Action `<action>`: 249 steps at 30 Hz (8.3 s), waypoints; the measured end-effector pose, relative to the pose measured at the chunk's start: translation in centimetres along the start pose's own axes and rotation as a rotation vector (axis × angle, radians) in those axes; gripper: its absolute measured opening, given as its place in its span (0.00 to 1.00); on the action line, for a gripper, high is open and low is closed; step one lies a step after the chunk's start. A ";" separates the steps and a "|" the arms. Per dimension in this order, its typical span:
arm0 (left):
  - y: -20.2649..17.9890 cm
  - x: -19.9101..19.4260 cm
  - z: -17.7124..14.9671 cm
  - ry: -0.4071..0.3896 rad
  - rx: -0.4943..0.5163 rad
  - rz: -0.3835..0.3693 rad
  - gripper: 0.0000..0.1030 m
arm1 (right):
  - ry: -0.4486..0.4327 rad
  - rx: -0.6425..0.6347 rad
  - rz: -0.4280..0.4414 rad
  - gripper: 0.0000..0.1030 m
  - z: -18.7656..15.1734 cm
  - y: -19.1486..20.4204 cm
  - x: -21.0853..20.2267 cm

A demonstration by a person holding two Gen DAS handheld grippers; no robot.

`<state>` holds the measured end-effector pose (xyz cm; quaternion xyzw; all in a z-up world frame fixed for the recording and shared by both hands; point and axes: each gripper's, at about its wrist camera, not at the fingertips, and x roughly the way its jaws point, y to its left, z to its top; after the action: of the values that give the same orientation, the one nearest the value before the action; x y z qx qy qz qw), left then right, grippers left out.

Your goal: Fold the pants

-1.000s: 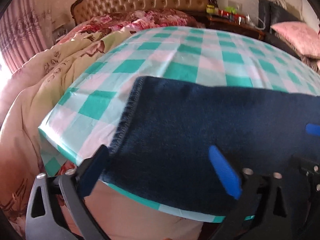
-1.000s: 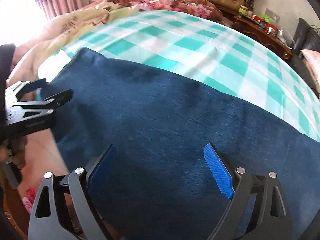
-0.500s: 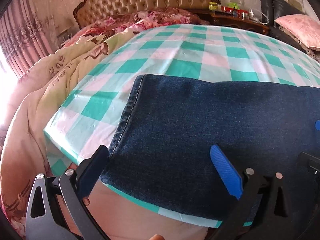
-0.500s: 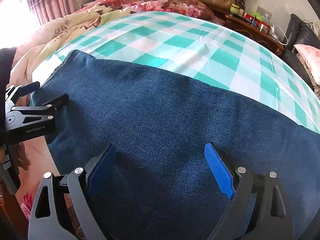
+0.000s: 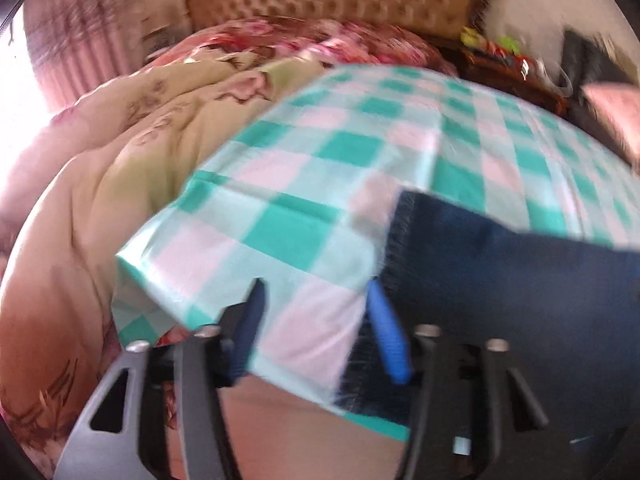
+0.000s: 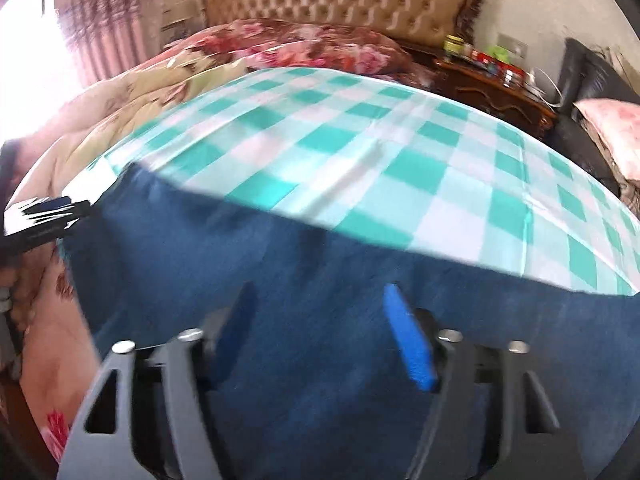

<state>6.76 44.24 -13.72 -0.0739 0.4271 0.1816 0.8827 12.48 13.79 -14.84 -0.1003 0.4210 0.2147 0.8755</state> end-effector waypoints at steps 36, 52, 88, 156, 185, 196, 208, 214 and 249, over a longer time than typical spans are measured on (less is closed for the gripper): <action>-0.5 -1.9 -3.8 0.021 -0.063 -0.243 0.19 | -0.013 -0.126 -0.051 0.26 2.5 0.5 1.4; 1.0 -1.9 -4.3 -0.014 -0.172 -0.267 0.51 | 0.117 -0.337 0.189 0.22 7.1 12.7 8.0; -36.8 -16.6 -15.6 -0.337 0.894 0.091 0.14 | 0.206 0.785 0.698 0.73 -9.6 -19.4 -5.9; -23.2 -7.1 -5.8 -0.151 0.483 0.037 0.09 | 0.191 0.612 0.366 0.05 -10.9 -26.4 -5.2; -47.6 -17.8 -18.4 -0.248 0.645 -0.401 0.08 | 0.152 0.839 0.799 0.46 -13.4 -30.8 -4.5; -48.3 -18.1 -20.1 -0.292 0.745 -0.380 0.08 | 0.190 0.692 0.659 0.64 -11.0 -27.9 -5.2; -47.6 -17.3 -20.2 -0.308 0.728 -0.405 0.74 | 0.261 0.556 0.477 0.09 -10.6 -27.2 -5.2; -46.7 -18.4 -22.1 -0.404 0.761 -0.342 0.75 | 0.238 0.585 0.518 0.09 -10.0 -27.6 -6.5; -51.3 -17.4 -23.3 -0.448 0.921 -0.123 0.10 | 0.144 0.312 0.210 0.16 -9.7 -25.3 -7.5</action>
<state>-0.41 -14.29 -15.92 0.3383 0.2580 -0.0660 0.9026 13.26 -14.27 -15.17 0.0660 0.5188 0.2290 0.8210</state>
